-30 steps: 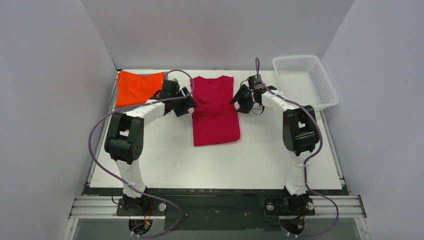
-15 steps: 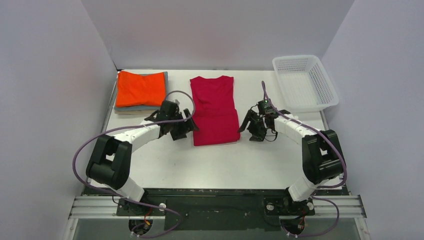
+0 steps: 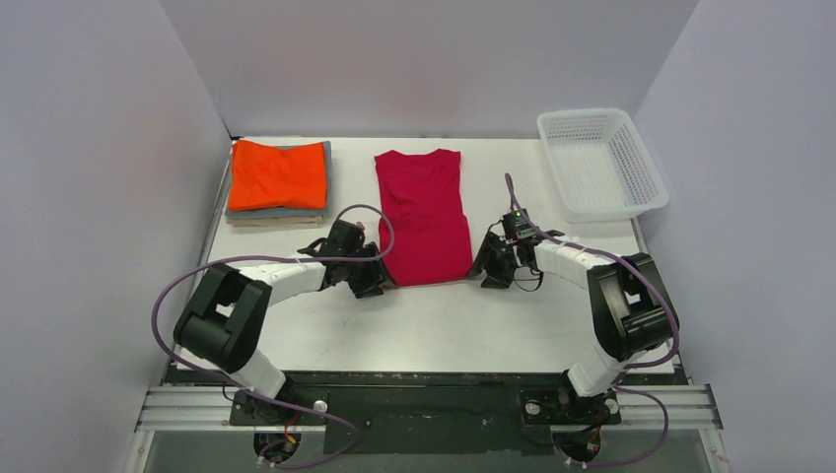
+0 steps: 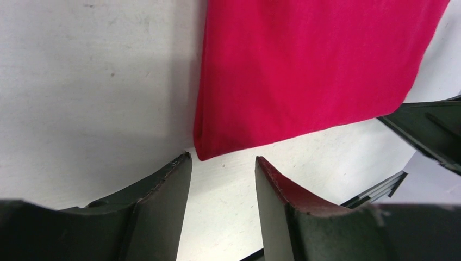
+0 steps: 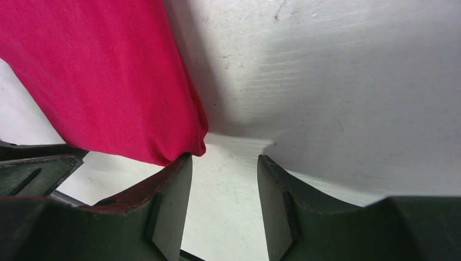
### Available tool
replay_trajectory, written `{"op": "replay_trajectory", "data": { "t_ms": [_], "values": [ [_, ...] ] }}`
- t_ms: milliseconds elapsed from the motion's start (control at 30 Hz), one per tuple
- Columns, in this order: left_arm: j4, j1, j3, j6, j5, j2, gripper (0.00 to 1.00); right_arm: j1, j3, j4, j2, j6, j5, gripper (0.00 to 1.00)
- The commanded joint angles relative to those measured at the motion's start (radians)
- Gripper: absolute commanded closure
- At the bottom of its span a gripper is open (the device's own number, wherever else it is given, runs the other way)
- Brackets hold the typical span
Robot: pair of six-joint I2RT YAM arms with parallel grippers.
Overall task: Fold and stack the t-shirts
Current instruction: Grab one side of the 2/3 rectangular tshirt with both arms
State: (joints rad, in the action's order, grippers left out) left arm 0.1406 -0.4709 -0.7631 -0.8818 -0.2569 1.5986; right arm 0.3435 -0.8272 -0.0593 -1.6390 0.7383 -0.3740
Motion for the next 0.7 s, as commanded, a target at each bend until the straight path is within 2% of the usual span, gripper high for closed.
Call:
{"op": "replay_trajectory", "data": {
  "t_ms": [0,133,267,333,367,400,433,467,667],
  "values": [
    [-0.018,-0.008,-0.022,0.005,0.028,0.068,0.46,0.013,-0.007,0.044,-0.026,-0.008,-0.012,0.58],
    [0.006,-0.007,-0.059,0.02,0.06,0.101,0.48,0.014,-0.008,0.089,-0.051,-0.014,-0.015,0.61],
    [0.027,-0.006,-0.084,0.023,0.075,0.126,0.59,0.026,-0.027,0.092,-0.063,-0.049,-0.031,0.61],
    [0.039,-0.006,-0.09,0.024,0.084,0.134,0.69,0.035,-0.025,0.085,-0.054,-0.073,-0.023,0.61],
    [0.051,-0.006,-0.092,0.026,0.092,0.142,0.8,0.037,-0.024,0.083,-0.049,-0.077,-0.017,0.61],
    [0.06,-0.006,-0.1,0.029,0.096,0.146,0.86,0.038,-0.026,0.079,-0.048,-0.084,-0.012,0.62],
    [0.075,-0.006,-0.103,0.03,0.104,0.155,0.97,0.038,-0.028,0.067,-0.047,-0.087,-0.01,0.62],
    [0.083,-0.006,-0.11,0.036,0.107,0.162,1.0,0.037,-0.032,0.065,-0.047,-0.093,-0.005,0.62],
    [0.091,-0.006,-0.103,0.026,0.11,0.154,1.0,0.056,0.004,0.062,0.005,-0.108,0.021,0.63]
  ]
}}
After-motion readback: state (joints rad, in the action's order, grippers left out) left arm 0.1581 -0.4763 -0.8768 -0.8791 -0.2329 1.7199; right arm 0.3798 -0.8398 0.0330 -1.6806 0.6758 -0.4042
